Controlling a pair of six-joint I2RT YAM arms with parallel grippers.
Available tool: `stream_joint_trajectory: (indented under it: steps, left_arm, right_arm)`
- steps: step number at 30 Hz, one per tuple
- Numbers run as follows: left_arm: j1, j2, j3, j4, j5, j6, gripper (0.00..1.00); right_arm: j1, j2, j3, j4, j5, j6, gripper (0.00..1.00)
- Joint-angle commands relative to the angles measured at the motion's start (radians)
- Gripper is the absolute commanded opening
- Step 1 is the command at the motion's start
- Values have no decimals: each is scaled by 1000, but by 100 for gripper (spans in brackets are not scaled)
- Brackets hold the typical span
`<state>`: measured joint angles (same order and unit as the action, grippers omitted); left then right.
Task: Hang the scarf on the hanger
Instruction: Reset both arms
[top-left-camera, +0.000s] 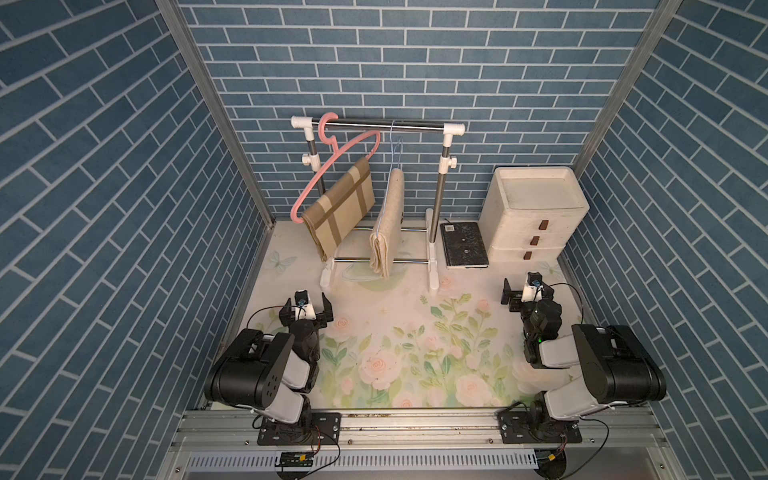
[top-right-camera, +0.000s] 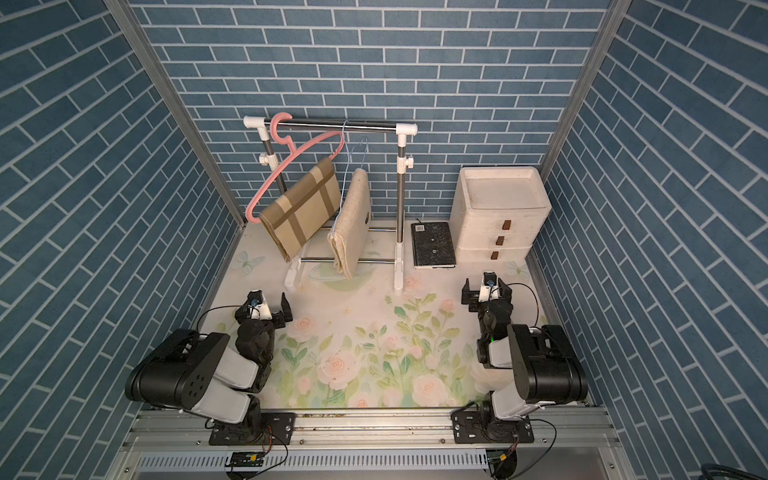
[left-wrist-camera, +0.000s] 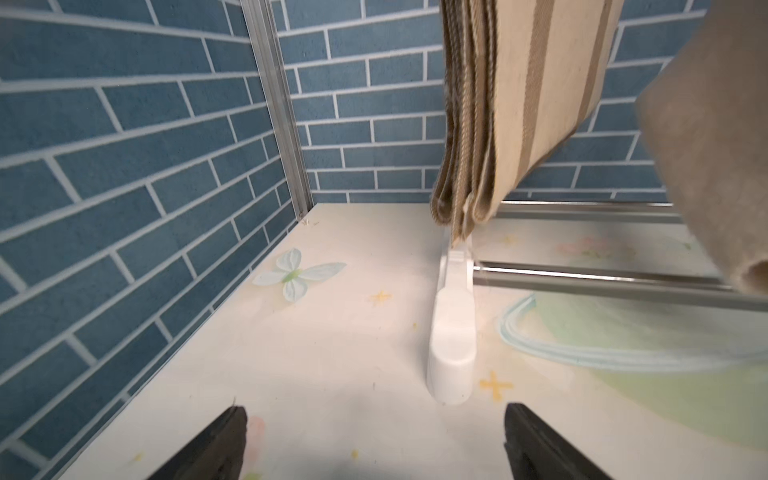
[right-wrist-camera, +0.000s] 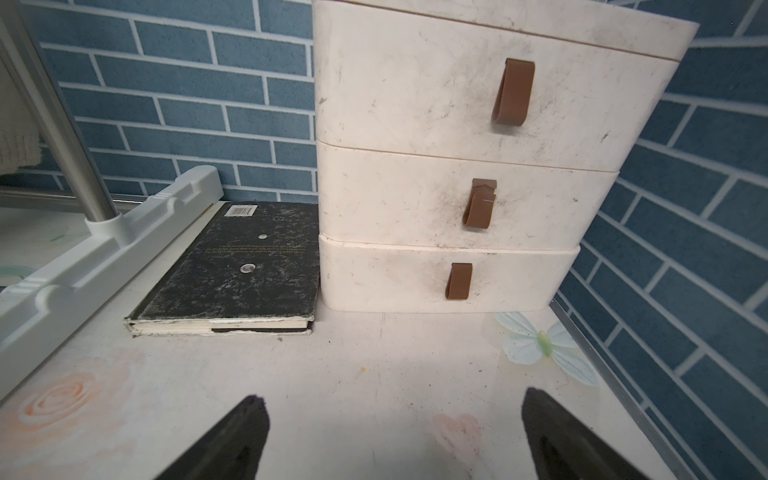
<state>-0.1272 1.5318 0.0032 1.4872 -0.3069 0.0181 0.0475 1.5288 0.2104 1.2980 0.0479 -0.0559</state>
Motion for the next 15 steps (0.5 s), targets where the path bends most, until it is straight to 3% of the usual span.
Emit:
stream_joint_trajectory:
  steps: [1,5,15]
  left_arm:
    - [16,-7,49,127,4,-5,100]
    - [52,-21,190,-167,8,-56,100]
    - [69,-18,174,-139,16,-72,100]
  right_arm:
    - [-2,2,4,-5,-10,21,100]
    - [-2,2,2,-2,-8,21,99]
    - [0,2,5,-8,-9,18,99]
